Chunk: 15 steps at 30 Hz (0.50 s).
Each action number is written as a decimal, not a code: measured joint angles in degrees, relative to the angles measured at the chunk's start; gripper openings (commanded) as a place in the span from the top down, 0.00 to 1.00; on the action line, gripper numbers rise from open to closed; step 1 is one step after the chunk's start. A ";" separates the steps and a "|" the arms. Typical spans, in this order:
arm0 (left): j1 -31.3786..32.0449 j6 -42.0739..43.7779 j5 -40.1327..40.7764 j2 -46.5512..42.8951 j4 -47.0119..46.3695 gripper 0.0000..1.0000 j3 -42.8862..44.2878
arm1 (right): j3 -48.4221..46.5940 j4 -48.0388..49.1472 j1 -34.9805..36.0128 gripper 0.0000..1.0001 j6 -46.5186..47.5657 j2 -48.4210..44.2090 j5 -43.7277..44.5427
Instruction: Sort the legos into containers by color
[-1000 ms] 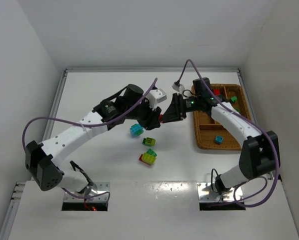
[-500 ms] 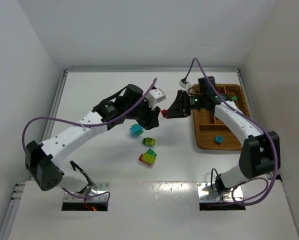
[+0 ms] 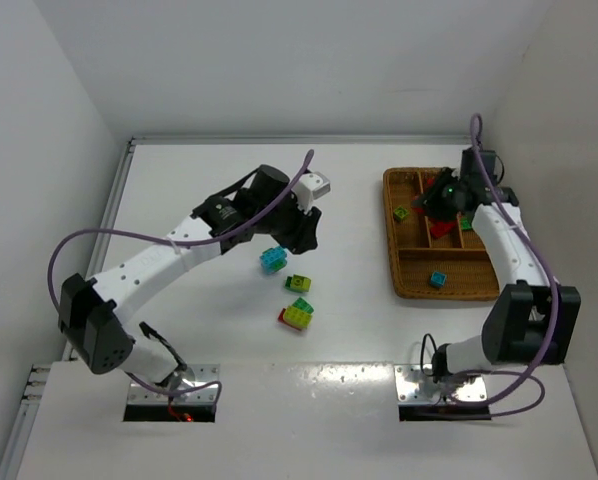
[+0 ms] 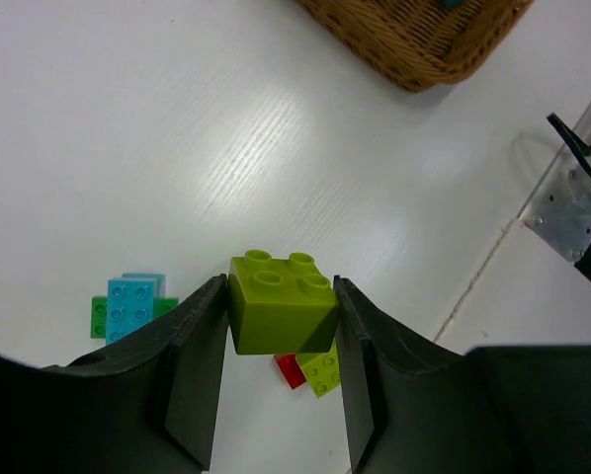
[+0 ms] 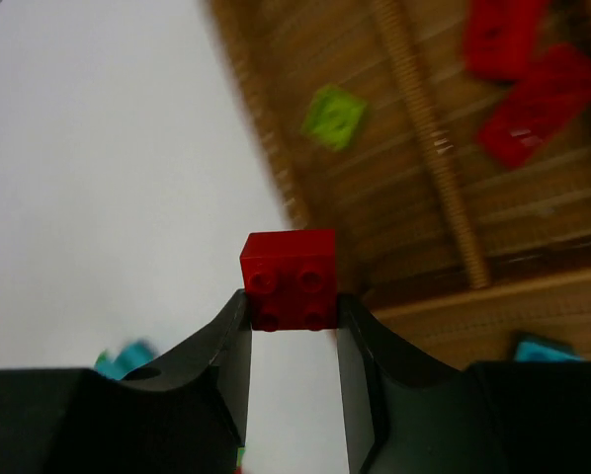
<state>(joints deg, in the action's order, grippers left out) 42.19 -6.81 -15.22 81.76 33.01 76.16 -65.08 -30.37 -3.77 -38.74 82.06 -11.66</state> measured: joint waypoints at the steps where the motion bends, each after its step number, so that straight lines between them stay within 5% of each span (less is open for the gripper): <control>1: -0.31 -0.70 0.42 0.85 -0.04 1.00 0.39 | -0.24 -0.15 -1.22 0.85 -0.13 0.70 2.91; 11: 0.44 -12.59 -1.03 14.56 -1.62 1.00 8.24 | -7.50 -0.74 -5.99 0.75 -0.42 16.04 16.79; 15: 1.03 -16.28 -0.57 20.20 -1.33 1.00 13.20 | -10.80 -0.63 -7.02 0.36 -0.87 20.55 17.97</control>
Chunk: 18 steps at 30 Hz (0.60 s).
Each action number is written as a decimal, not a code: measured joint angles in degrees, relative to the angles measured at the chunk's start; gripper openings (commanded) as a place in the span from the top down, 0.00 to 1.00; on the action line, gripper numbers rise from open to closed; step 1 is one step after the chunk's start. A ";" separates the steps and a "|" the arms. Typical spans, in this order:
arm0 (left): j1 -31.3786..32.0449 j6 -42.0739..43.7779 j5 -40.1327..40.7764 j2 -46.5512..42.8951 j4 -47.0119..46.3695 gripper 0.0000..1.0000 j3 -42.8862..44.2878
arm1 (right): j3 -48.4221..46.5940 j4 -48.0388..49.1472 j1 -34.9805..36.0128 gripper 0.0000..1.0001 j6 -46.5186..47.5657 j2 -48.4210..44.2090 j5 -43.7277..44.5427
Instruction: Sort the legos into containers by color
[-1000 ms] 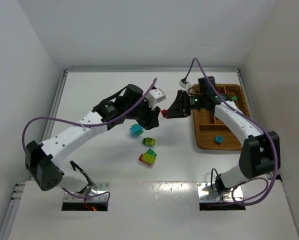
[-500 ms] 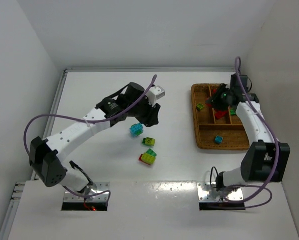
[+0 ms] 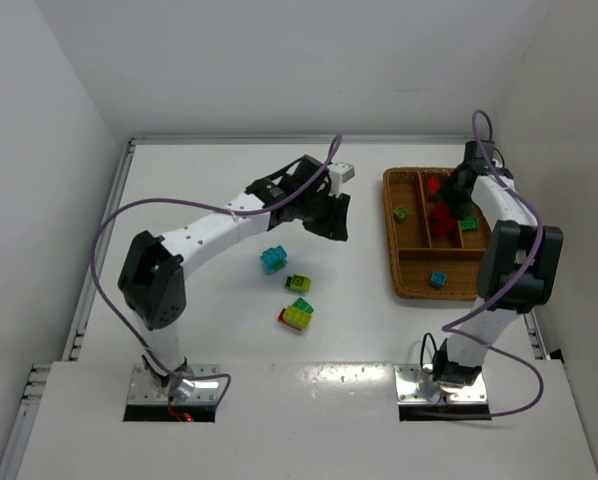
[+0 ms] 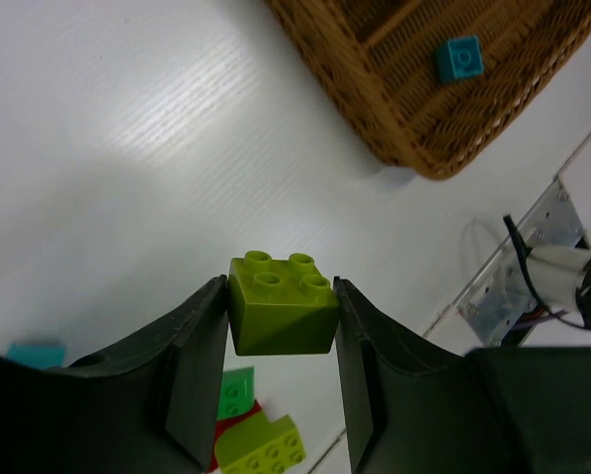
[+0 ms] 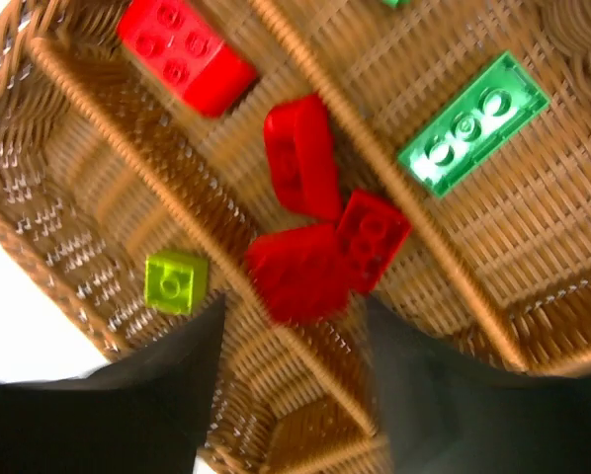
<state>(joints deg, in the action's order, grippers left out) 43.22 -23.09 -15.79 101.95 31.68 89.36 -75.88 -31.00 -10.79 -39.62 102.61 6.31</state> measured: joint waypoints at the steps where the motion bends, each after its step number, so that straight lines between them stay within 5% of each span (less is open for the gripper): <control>1: 0.00 -0.79 0.13 1.81 -0.02 1.00 2.25 | -0.76 -0.09 -0.02 0.31 -0.20 0.98 0.17; 6: 0.20 -3.54 0.07 9.60 0.33 1.00 12.28 | -2.23 -0.66 -0.39 0.26 -0.13 2.82 1.01; 10: 0.81 -4.72 -0.15 14.60 0.72 1.00 18.49 | 0.48 0.92 -0.26 0.32 -0.81 -0.24 1.03; 18: 3.37 -8.33 -2.95 29.16 -1.57 1.00 36.20 | 17.14 1.75 0.22 0.30 -3.72 -31.67 1.77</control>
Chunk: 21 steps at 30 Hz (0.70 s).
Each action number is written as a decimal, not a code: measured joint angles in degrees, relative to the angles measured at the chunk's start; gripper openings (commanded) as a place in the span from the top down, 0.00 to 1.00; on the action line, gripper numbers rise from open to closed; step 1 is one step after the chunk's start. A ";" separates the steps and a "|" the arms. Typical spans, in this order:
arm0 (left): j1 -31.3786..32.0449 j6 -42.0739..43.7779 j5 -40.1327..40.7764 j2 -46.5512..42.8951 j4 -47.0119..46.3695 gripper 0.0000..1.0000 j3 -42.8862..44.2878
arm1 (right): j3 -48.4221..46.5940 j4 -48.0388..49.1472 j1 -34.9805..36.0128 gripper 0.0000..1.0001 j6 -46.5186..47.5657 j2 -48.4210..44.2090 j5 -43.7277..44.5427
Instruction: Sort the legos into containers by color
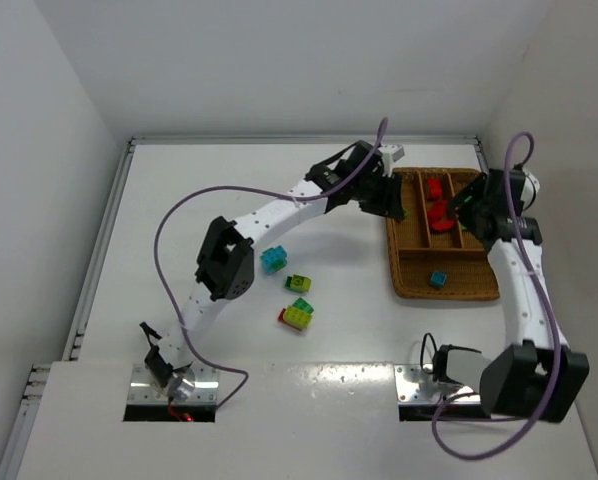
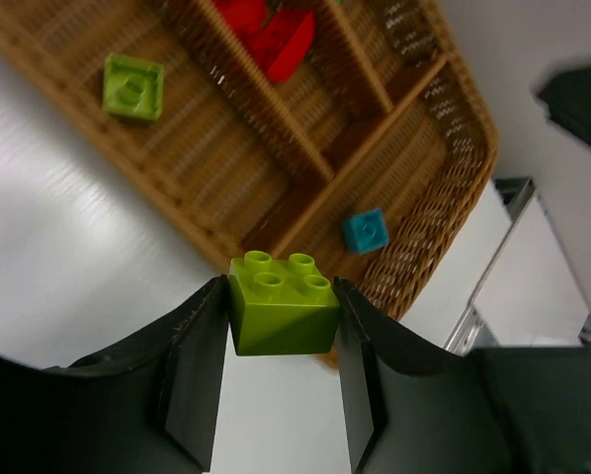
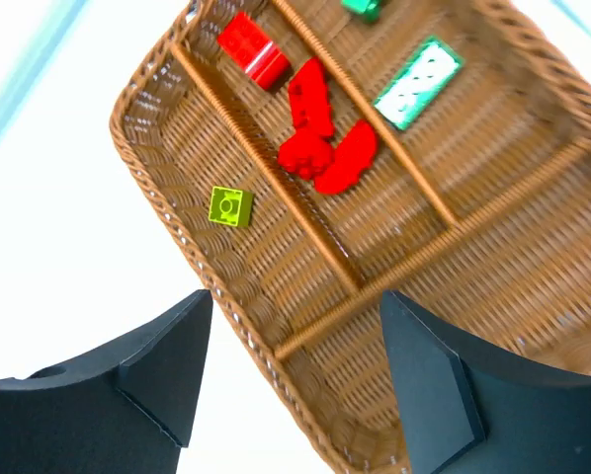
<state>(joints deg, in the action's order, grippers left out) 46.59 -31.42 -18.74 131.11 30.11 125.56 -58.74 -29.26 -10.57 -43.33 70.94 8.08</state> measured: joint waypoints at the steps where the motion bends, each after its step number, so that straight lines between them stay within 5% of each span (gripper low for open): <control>1: 0.37 -0.72 -0.15 1.90 -0.35 1.00 2.34 | 0.87 -0.72 0.22 0.30 -0.46 -2.80 0.83; 6: 1.51 -4.90 -0.04 9.18 -4.22 1.00 9.94 | 2.75 -5.84 4.37 0.29 -4.44 -10.62 7.17; 10: 1.97 -7.43 1.14 10.73 -8.61 0.89 10.19 | 5.31 -7.69 5.90 0.29 -6.19 -14.49 8.90; 12: 1.99 -8.37 1.66 12.31 -10.56 0.74 11.52 | 5.53 -8.35 5.90 0.29 -6.64 -15.52 9.66; 17: 2.16 -10.03 2.32 17.49 -14.36 0.55 14.38 | 5.51 -8.76 5.90 0.29 -7.61 -16.52 10.45; 18: 2.19 -10.25 2.34 18.21 -14.47 0.38 14.43 | 5.53 -8.87 5.90 0.29 -7.74 -16.63 10.67; 21: 2.21 -10.78 2.73 20.22 -14.67 0.17 14.43 | 5.51 -8.98 5.90 0.29 -7.87 -17.07 11.02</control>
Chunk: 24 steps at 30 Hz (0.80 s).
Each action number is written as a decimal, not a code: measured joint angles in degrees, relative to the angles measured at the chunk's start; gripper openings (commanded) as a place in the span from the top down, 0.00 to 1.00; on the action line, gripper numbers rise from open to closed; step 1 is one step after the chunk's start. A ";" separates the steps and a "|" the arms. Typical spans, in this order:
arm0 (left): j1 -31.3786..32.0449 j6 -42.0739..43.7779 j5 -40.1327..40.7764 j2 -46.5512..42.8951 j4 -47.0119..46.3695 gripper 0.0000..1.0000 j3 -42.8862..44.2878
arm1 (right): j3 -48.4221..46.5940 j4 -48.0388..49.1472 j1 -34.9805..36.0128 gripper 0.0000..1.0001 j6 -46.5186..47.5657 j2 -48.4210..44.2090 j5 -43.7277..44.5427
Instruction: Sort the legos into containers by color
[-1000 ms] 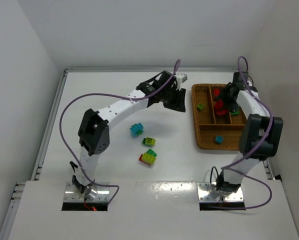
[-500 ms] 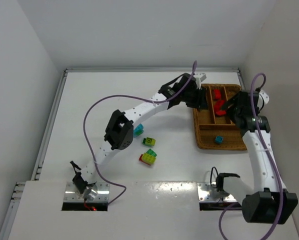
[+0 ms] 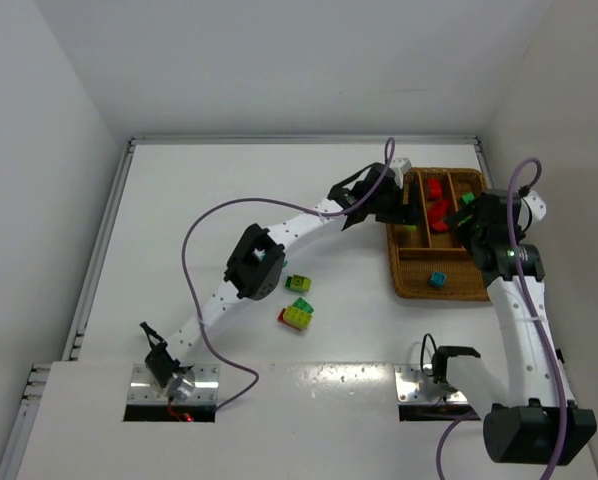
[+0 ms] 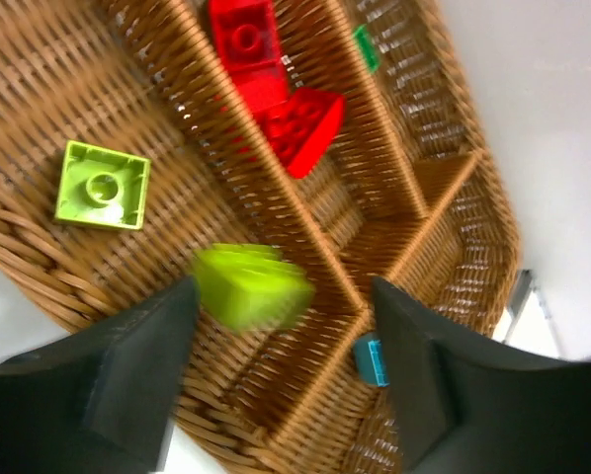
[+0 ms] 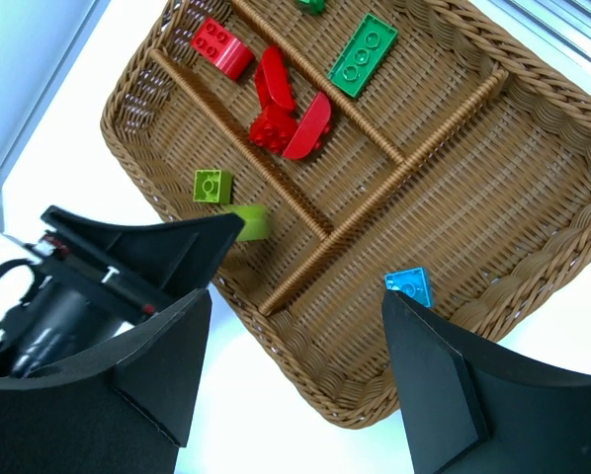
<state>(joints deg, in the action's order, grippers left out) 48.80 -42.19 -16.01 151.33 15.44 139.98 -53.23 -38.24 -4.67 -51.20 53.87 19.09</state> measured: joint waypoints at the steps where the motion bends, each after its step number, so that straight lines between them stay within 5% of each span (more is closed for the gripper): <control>1: 0.00 -0.11 0.09 0.44 0.07 0.11 0.00 | 0.00 0.02 0.00 0.29 0.00 -0.07 0.02; 10: 0.09 2.73 1.36 -2.19 0.52 0.06 -2.58 | -0.52 0.50 0.00 0.28 1.64 0.63 -1.79; 18: -2.62 9.09 11.10 -26.38 10.21 0.10 -22.93 | -6.29 1.84 0.81 0.28 8.13 12.15 -12.85; 24: -13.40 10.45 22.64 -47.91 13.44 0.07 -42.58 | -11.41 1.95 19.43 0.28 12.55 23.91 -15.98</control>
<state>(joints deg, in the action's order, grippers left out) 35.40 -31.75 6.63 103.42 28.88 97.41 -64.64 -36.29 14.76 -38.65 77.78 3.11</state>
